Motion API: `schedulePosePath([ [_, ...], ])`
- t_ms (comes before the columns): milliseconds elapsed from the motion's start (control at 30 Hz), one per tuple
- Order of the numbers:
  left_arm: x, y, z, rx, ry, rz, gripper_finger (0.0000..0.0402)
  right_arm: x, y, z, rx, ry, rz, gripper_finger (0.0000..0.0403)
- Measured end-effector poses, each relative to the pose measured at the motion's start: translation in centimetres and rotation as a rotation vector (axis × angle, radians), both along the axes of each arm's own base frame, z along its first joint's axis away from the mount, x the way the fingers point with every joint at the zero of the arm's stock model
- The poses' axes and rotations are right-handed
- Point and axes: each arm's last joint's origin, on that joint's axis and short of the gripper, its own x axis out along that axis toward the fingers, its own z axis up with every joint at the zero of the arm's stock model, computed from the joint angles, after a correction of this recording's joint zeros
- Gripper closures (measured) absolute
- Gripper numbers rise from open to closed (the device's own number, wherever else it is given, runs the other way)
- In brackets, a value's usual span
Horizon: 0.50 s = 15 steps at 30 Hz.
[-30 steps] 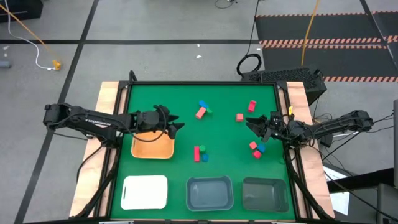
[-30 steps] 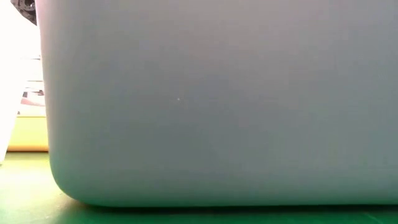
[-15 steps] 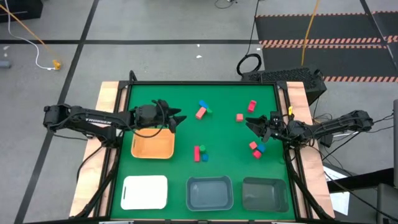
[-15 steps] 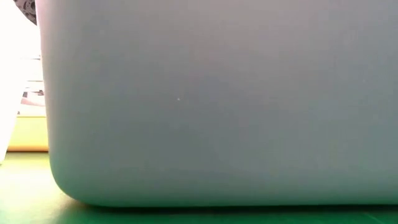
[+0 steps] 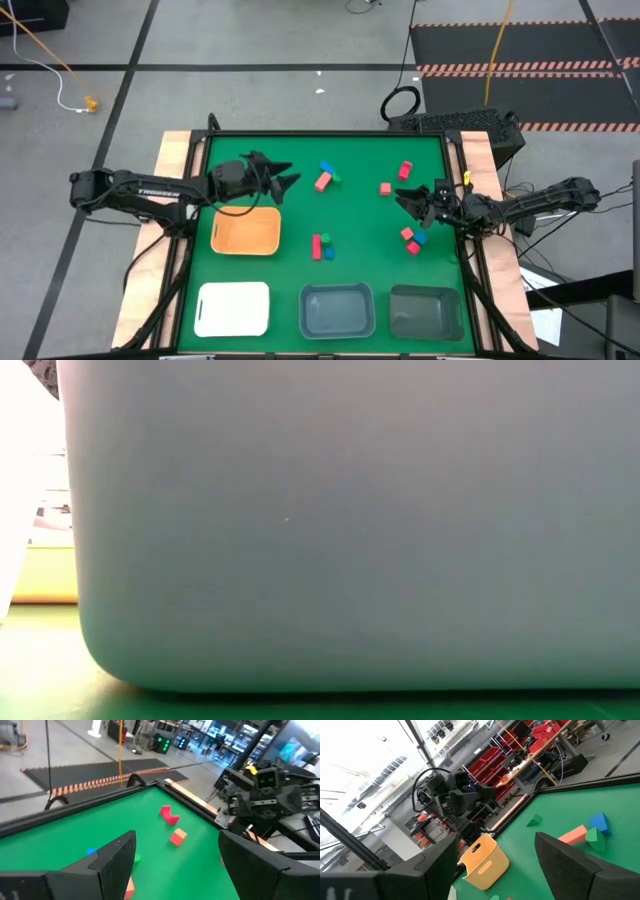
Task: Sort & place blocks by color
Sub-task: Put the top left orange block into the yellow bin
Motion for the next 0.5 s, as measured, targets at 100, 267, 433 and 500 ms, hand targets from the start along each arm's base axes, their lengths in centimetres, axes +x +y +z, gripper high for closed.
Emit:
schedulePosePath([
  [100,0.3,0.5,-1.0,-0.041,0.043,0.021,0.0119,0.0,0.0,0.0,-0.001,0.000,-0.001,0.0149],
  [267,2.2,0.6,-2.9,-0.072,0.144,-0.012,0.0119,0.0,0.0,0.0,-0.001,0.000,-0.001,0.0149],
  [433,4.8,1.1,-4.5,-0.046,0.282,-0.018,0.0119,0.0,0.0,0.0,-0.001,0.001,-0.001,0.0149],
  [500,5.9,1.4,-5.1,-0.041,0.322,-0.019,0.0119,0.0,0.0,0.0,0.000,0.000,0.000,0.0149],
])
